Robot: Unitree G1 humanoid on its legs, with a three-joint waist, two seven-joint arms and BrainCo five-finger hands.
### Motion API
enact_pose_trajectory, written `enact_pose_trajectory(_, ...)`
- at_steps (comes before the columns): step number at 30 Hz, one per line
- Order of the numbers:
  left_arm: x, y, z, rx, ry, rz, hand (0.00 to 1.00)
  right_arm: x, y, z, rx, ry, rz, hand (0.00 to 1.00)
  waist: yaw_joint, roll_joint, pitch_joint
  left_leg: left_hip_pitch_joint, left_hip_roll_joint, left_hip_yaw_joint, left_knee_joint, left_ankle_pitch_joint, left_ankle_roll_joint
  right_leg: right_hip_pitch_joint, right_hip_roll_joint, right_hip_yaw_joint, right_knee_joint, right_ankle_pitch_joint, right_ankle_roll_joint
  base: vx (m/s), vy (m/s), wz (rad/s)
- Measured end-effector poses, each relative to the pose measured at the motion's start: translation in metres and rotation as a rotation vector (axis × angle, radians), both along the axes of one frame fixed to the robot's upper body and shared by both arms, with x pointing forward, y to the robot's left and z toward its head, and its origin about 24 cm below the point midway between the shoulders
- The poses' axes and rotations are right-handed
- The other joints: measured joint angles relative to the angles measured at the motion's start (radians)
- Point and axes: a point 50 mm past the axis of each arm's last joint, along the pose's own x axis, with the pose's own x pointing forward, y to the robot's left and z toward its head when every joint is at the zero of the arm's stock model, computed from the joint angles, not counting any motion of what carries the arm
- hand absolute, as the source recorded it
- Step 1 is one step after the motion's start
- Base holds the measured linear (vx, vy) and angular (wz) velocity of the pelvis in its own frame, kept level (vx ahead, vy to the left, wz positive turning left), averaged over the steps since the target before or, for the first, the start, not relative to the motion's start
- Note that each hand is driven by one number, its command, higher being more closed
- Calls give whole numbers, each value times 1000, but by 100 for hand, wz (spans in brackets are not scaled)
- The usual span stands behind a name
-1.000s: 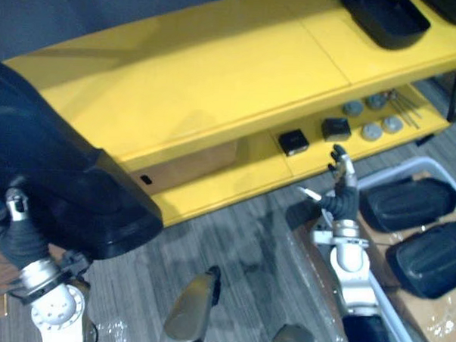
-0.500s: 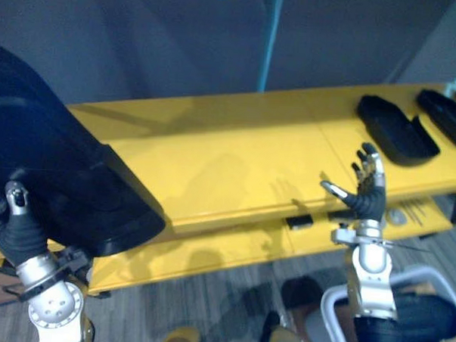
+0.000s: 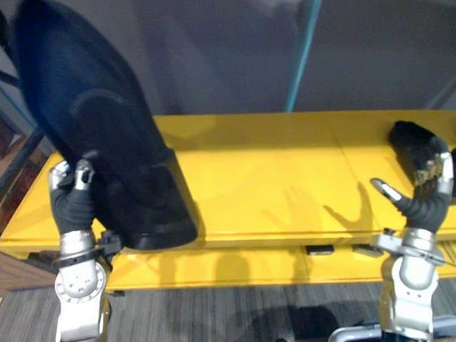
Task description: Walk over and take plastic housings, then place them on the shelf
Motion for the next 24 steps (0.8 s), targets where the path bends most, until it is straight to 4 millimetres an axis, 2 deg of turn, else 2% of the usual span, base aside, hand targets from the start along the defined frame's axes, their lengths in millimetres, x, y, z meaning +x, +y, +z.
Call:
enact_pose_trajectory(1, 9, -1, 0, 24, 35, -27, 100, -3, -1, 0, -5, 2, -4, 0, -12, 0, -1, 1, 4, 15, 0, 0, 0, 1, 7, 15, -8, 6, -3, -70, -30, -60)
enact_pose_trajectory(2, 27, -3, -4, 52, 112, -73, 100, -9, -3, 1, -13, 1, -19, 0, -34, 0, -1, 9, 7, 39, -5, 0, -1, -1, 16, 34, -24, 18, -4, -73, -22, -48)
enact_pose_trajectory(3, 34, -3, -7, 61, 150, -88, 100, -10, -4, 2, -17, 0, -22, 0, -42, 0, -1, 15, 7, 52, -12, 0, -1, -1, 22, 48, -32, 24, -5, -51, -10, -54)
enact_pose_trajectory(5, 62, 0, -20, 78, 305, -104, 100, -14, -5, 3, -26, -4, -30, 0, -73, 2, -3, 31, 9, 99, -20, -2, -3, -3, 38, 90, -62, 50, -8, -79, -3, -62)
enact_pose_trajectory(7, 88, 11, -31, 66, 436, -67, 100, -18, -7, 2, -34, 8, -33, 0, -103, -1, -5, 32, 10, 140, -19, -4, -5, -18, 49, 131, -81, 72, -10, -78, 3, -60)
enact_pose_trajectory(9, 106, 24, -37, 44, 529, -6, 100, -21, -8, 2, -47, 18, -31, 0, -138, -2, -5, 34, 11, 179, -20, -5, -7, -32, 62, 165, -94, 88, -16, -67, -12, -53)
enact_pose_trajectory(11, 124, 33, -34, 14, 611, 35, 100, -28, -14, -1, -49, 39, -51, 0, -170, -1, -4, 40, 13, 213, -23, -5, -8, -38, 75, 198, -113, 105, -18, -43, -18, -50)
enact_pose_trajectory(16, 142, 61, -28, -156, 744, 170, 100, -34, -16, -9, -39, 89, -7, 0, -233, 8, -4, 65, 22, 300, -35, -9, -13, -60, 103, 275, -128, 120, -29, -35, -19, -50)
enact_pose_trajectory(18, 142, 65, -35, -251, 791, 213, 100, -36, -16, -12, -41, 108, 12, 0, -247, 18, 1, 66, 22, 330, -42, -9, -13, -78, 111, 302, -129, 127, -33, -56, -23, -45)
enact_pose_trajectory(21, 138, 67, -54, -379, 862, 266, 100, -40, -20, -13, -52, 123, 17, 0, -285, 45, 17, 64, 20, 348, -47, -5, -17, -92, 117, 320, -128, 130, -33, -45, -13, -20)
enact_pose_trajectory(24, 135, 69, -57, -498, 856, 292, 100, -44, -24, -10, -55, 116, 5, 0, -293, 71, 38, 54, 17, 355, -46, -1, -20, -111, 117, 328, -120, 129, -33, -54, -2, -7)
